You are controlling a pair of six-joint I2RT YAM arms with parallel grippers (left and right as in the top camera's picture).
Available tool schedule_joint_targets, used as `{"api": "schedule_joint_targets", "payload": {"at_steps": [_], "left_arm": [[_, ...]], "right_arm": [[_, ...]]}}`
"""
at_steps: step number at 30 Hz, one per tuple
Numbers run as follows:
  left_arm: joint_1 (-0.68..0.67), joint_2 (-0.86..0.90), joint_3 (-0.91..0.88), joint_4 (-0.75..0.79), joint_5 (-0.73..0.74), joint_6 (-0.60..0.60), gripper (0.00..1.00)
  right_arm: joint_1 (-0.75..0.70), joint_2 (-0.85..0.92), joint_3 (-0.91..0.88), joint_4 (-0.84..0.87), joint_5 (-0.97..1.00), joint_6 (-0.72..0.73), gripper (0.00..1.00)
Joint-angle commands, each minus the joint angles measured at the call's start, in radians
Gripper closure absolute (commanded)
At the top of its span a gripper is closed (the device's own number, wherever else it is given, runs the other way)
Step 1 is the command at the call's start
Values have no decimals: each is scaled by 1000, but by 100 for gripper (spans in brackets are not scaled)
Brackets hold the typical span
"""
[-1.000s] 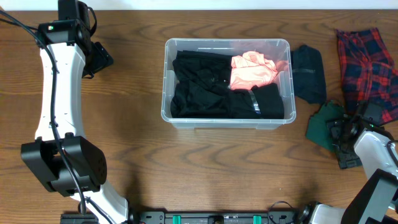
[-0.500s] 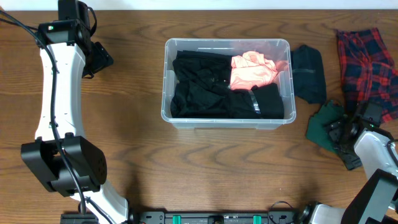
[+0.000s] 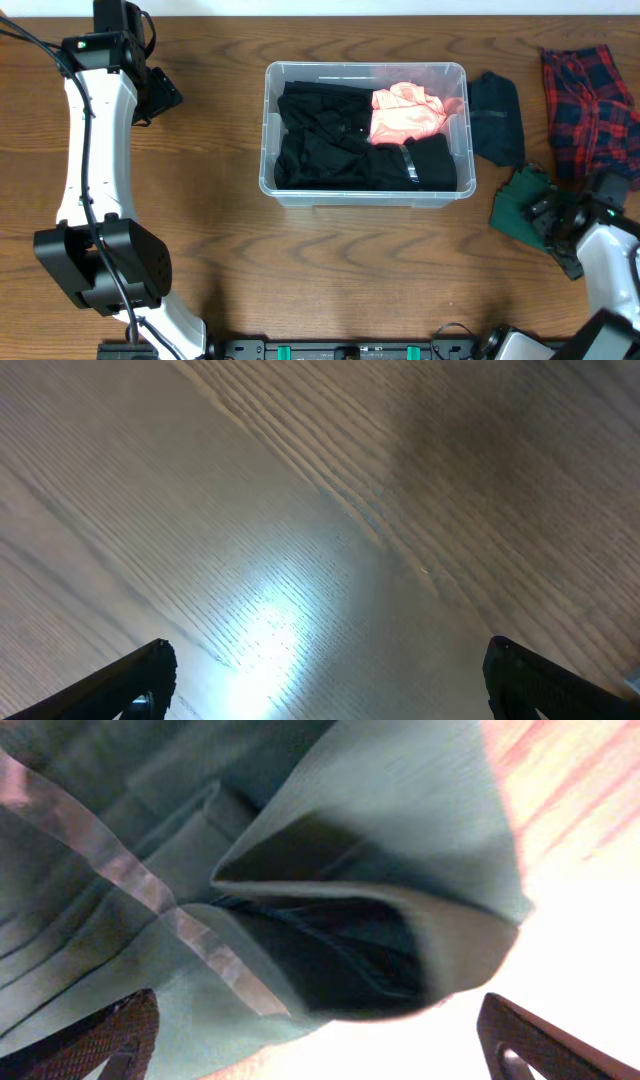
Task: Pack container
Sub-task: 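Grasp the banded green bundle with the right gripper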
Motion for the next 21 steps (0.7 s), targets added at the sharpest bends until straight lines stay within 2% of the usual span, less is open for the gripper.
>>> {"api": "schedule_joint_targets", "payload": {"at_steps": [1,8,11,15,21], "left_arm": [[4,6,-5,-4,-5,-2,2],[4,6,-5,-4,-5,-2,2],[4,6,-5,-4,-5,-2,2],[4,6,-5,-4,-5,-2,2],[4,6,-5,-4,-5,-2,2]], "right_arm": [[-47,-35,-2,-12,3,-50,1],[-179,2,-3,3,-23,-71,1],[-211,33,-3,51,-83,-132,1],[-219,78,-3,126,-145,-182,4],[-219,148,-3,215,-145,-189,1]]}}
